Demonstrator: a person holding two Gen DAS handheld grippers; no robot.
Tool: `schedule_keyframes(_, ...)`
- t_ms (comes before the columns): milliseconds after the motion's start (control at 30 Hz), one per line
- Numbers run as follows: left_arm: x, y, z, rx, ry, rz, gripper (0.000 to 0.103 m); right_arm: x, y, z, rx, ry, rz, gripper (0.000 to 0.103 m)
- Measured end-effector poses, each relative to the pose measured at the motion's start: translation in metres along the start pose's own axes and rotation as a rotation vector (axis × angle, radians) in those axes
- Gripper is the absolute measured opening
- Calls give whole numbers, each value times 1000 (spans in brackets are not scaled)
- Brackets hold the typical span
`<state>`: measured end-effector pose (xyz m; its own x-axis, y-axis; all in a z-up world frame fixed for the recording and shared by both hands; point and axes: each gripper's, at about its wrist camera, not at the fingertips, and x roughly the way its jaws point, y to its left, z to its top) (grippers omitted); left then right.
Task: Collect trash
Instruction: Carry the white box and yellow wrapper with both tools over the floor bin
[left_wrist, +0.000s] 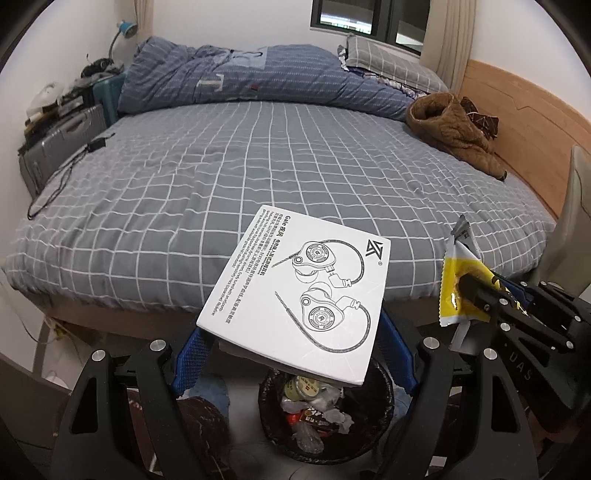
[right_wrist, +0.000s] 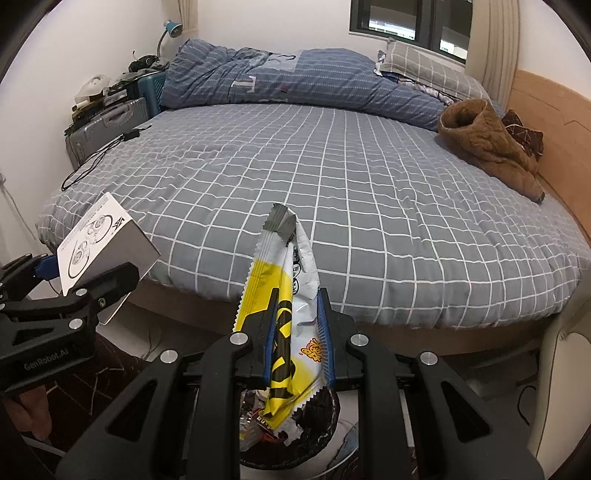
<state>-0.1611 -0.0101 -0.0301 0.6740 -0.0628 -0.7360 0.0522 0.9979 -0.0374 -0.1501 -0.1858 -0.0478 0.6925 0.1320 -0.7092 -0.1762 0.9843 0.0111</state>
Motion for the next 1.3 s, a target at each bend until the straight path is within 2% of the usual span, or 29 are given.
schedule_keyframes(267, 5, -1, -19, -56, 72, -5, 78, -10, -8, -21, 50, 24, 6, 19)
schedule_keyframes(500, 50, 2, -52, -43, 159, -13, 78, 37, -16, -57, 73, 133, 25, 19)
schedule_keyframes(600, 68, 1, -58, -31, 198, -25, 78, 62, -14, -67, 62, 207, 47, 19)
schedule_keyframes(733, 93, 1, -61, -34, 246, -13, 78, 82, -12, -73, 51, 254, 52, 19)
schedule_keyframes(1033, 138, -18, -76, 23, 353, -17, 78, 106, -26, -87, 58, 323, 43, 21)
schedule_keyframes(1300, 150, -35, -79, 62, 371, -29, 79, 108, -43, -90, 90, 333, 28, 23)
